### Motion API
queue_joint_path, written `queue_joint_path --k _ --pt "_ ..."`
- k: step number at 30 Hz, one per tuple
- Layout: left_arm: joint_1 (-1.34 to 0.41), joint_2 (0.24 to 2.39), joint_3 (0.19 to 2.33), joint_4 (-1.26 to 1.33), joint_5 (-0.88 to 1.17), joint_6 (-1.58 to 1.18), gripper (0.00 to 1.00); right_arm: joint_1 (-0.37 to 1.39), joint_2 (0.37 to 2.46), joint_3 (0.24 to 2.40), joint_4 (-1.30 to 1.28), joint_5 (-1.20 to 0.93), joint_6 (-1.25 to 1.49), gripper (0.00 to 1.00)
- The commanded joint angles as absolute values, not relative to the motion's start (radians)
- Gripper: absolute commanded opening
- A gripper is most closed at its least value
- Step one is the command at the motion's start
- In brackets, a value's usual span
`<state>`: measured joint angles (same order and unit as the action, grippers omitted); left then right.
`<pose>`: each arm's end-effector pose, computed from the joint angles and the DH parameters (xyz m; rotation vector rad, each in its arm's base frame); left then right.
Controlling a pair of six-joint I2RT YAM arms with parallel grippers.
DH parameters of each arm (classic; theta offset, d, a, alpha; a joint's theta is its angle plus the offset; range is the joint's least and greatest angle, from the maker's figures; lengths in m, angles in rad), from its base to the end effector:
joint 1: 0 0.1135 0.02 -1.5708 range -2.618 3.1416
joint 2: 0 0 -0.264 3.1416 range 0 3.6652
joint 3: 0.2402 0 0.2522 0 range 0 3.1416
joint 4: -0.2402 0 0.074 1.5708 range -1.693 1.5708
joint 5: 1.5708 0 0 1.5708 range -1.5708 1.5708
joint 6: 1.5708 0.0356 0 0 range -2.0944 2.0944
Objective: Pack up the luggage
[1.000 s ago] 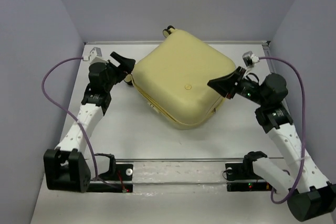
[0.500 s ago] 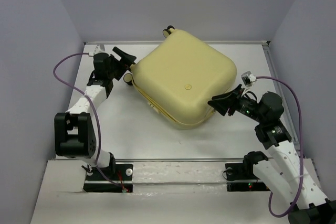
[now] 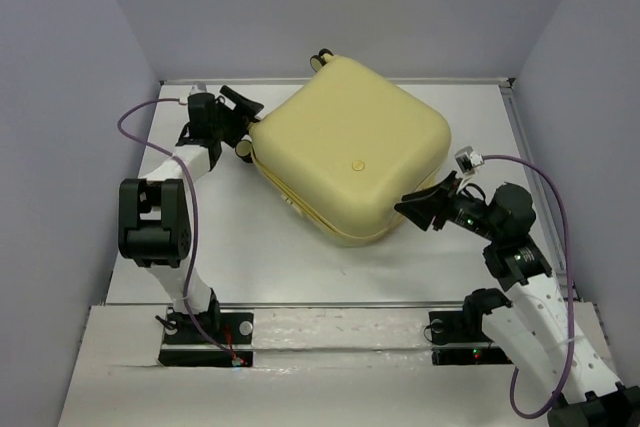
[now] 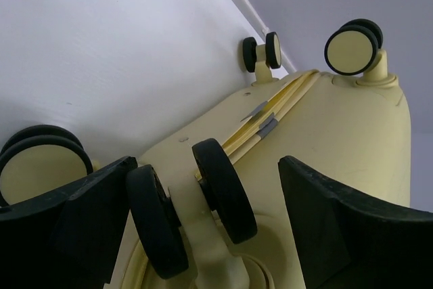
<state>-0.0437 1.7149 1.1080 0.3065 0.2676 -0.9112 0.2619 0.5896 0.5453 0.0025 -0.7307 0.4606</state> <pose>0.3960 -0.0267 0.2523 -0.6448 1.8530 -0.8947 0.1372 0.0614 0.3052 -0.4308 1.6716 1.1293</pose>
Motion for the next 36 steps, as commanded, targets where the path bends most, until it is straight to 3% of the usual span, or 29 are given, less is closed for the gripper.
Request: queue_joint_path --k 1,3,7,8,10,17,20,26,33,36 --pt "-0.044 1.73 1.178 0.428 0.296 -0.96 0.91 0.264 0.583 0.522 0.025 -0.75 0.465 0.5" --pt "-0.044 1.746 1.169 0.469 0.307 -0.979 0.81 0.264 0.583 0.512 0.025 -0.739 0.463 0.5" --pt "-0.043 1.756 1.173 0.502 0.314 -1.003 0.38 0.264 0.589 0.509 0.034 -0.735 0.466 0.5" --pt "-0.041 1.753 1.178 0.502 0.319 -1.005 0.22 0.264 0.589 0.508 0.035 -0.732 0.469 0.5" --pt "-0.04 1.743 1.195 0.502 0.33 -1.002 0.07 0.264 0.597 0.502 0.041 -0.721 0.469 0.5" --pt "-0.041 1.62 1.324 0.416 0.362 -0.992 0.06 0.264 0.617 0.473 0.049 -0.673 0.465 0.53" --pt "-0.051 1.559 1.403 0.336 0.356 -0.983 0.06 0.264 0.658 0.453 0.073 -0.675 0.471 0.67" --pt "-0.083 1.494 1.509 0.239 0.347 -0.971 0.06 0.264 0.689 0.426 0.103 -0.654 0.48 0.82" --pt "-0.098 1.459 1.47 0.219 0.342 -0.97 0.06 0.264 0.684 0.41 0.095 -0.634 0.477 0.83" --pt "-0.097 1.439 1.431 0.203 0.325 -0.937 0.06 0.264 0.655 0.403 0.057 -0.603 0.468 0.77"
